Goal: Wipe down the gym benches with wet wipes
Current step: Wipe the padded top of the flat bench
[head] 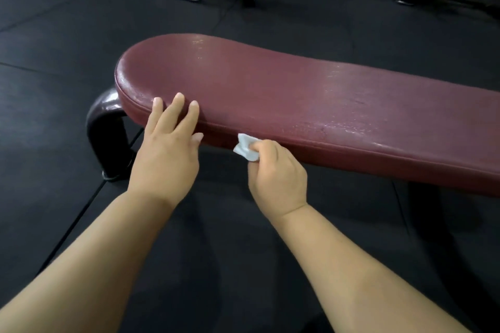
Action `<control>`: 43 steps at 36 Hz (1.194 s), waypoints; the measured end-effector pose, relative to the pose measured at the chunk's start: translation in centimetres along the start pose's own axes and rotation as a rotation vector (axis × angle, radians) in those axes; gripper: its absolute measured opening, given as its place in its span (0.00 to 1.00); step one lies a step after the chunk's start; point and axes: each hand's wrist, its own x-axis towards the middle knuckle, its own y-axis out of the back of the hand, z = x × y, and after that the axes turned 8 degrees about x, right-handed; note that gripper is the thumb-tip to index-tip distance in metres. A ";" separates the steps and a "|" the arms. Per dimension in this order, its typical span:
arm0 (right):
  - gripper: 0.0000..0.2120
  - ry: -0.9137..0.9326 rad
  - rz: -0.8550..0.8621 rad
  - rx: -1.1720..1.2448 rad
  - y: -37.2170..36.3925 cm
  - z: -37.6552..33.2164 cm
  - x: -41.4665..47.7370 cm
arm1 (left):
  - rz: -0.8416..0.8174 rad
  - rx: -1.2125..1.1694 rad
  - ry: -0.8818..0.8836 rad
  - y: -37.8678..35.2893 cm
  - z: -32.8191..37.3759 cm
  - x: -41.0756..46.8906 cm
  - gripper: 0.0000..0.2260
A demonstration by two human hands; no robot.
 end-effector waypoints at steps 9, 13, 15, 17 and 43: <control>0.10 -0.403 -0.016 -0.086 11.3 9.3 -2.7 | -0.021 0.060 -0.294 -2.7 7.1 -1.0 0.20; 0.13 -0.690 0.229 -0.008 15.6 12.0 -3.0 | -0.023 0.078 -0.377 -4.2 10.9 -1.1 0.21; 0.08 -0.748 0.290 0.009 16.4 12.7 -3.2 | -0.014 0.099 -0.402 -4.9 12.1 -1.2 0.21; 0.04 -0.787 0.335 0.033 16.2 13.0 -3.3 | 0.004 0.085 -0.380 -5.3 12.5 -1.4 0.21; 0.05 -0.397 0.152 0.007 15.8 13.4 -3.2 | -0.018 0.084 -0.331 -4.6 13.1 -1.4 0.24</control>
